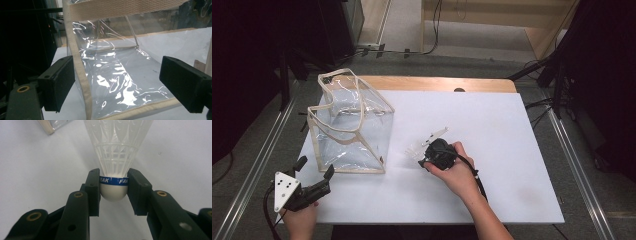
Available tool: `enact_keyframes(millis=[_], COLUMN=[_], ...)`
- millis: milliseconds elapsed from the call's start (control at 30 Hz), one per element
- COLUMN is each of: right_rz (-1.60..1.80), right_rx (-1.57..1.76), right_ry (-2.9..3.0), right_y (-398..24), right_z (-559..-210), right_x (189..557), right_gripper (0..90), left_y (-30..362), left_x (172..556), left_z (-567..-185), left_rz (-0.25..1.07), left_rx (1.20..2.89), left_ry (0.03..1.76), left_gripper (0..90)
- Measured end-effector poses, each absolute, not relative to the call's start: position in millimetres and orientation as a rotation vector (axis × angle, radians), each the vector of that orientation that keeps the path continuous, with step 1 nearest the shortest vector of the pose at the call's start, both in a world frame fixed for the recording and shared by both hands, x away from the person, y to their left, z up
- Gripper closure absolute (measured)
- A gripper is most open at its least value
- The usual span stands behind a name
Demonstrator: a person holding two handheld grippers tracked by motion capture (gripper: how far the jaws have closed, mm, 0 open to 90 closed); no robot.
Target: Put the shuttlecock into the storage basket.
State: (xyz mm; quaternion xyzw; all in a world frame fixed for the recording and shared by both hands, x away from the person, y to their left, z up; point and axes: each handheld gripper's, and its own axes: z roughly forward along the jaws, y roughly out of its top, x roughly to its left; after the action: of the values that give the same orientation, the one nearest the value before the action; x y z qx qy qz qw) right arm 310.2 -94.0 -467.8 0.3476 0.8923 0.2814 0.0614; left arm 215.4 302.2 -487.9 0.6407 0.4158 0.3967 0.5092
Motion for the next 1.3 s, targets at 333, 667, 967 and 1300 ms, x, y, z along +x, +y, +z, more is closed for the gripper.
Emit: enact_keyframes(millis=[333,667,967,1300], right_rz=[0.865,0.876,0.881,0.889], right_rx=[1.026,1.019,1.010,1.004], right_ry=[2.696,2.692,2.690,2.704], right_y=[-91,-90,-89,-84], right_z=[-452,-445,-438,-437], right_x=[315,315,316,317], right_gripper=[62.3,62.3,62.3,62.3], left_y=[303,302,302,302], left_x=[215,215,216,217], left_z=[-488,-488,-488,-488], left_rz=[0.957,0.956,0.956,0.951], left_rx=[1.543,1.546,1.543,1.545], left_ry=[0.997,0.999,1.000,1.003], left_gripper=[13.7,13.7,13.7,13.7])
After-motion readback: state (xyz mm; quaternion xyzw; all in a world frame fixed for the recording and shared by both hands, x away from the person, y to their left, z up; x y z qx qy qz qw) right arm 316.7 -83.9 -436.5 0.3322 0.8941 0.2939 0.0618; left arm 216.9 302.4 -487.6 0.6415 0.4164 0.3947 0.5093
